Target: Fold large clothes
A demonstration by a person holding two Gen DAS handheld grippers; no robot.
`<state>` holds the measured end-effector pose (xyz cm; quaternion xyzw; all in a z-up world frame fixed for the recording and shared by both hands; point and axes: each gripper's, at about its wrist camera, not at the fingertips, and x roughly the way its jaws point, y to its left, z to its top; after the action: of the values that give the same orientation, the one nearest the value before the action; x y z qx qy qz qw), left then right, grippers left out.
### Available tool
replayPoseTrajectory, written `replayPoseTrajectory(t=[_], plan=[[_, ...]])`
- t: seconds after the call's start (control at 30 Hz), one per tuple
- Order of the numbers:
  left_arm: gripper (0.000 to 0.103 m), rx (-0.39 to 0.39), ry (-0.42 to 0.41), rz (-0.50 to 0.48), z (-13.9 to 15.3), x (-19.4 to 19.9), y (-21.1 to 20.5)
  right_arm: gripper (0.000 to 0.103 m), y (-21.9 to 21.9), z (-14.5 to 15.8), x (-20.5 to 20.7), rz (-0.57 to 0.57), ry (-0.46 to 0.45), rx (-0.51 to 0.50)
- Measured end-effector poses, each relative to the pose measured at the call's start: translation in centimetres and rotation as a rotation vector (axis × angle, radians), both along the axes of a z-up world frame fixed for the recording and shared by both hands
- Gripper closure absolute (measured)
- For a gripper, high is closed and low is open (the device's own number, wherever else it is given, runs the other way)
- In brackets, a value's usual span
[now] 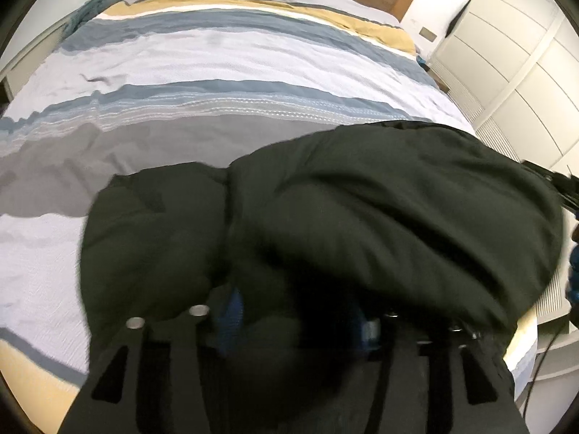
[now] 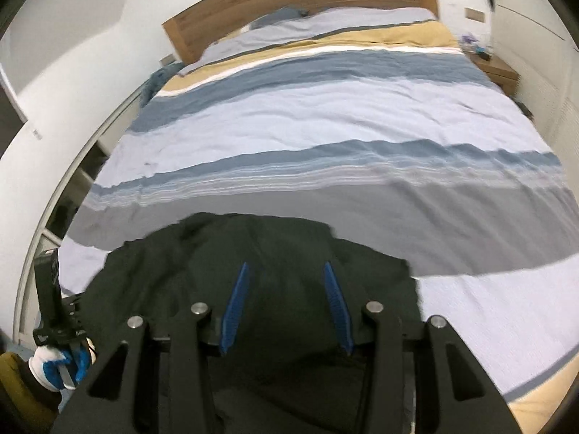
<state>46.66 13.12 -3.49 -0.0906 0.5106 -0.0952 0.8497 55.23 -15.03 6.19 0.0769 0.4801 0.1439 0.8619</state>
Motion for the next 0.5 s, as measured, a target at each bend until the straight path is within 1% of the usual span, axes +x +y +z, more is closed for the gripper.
replayPoseTrajectory(t=[0.13, 0.2, 0.27, 0.37, 0.4, 0.5], plan=[[0.044, -0.019, -0.003, 0.039, 2.0, -2.4, 1.9, 0.06, 3.1, -0.6, 0.4, 0.078, 0.032, -0.002], [0.042, -0.034, -0.022, 0.074, 3.5, -3.4, 2.7, 0.06, 4.1, -1.3, 0.4, 0.11, 0.05, -0.005], [0.038, -0.051, -0.047, 0.095, 4.9, -3.4, 3.0, 0.06, 5.1, -2.0, 0.4, 0.135, 0.066, -0.014], [0.033, -0.08, -0.096, 0.088, 7.1, -1.5, 2.1, 0.06, 6.0, -3.5, 0.6, 0.162, 0.103, -0.035], [0.031, -0.086, -0.105, 0.083, 7.4, -0.9, 1.8, 0.06, 6.2, -3.7, 0.5, 0.171, 0.11, -0.041], [0.03, -0.077, -0.125, 0.043, 7.8, 2.2, -0.8, 0.06, 6.4, -4.7, 0.1, 0.195, 0.132, -0.062]])
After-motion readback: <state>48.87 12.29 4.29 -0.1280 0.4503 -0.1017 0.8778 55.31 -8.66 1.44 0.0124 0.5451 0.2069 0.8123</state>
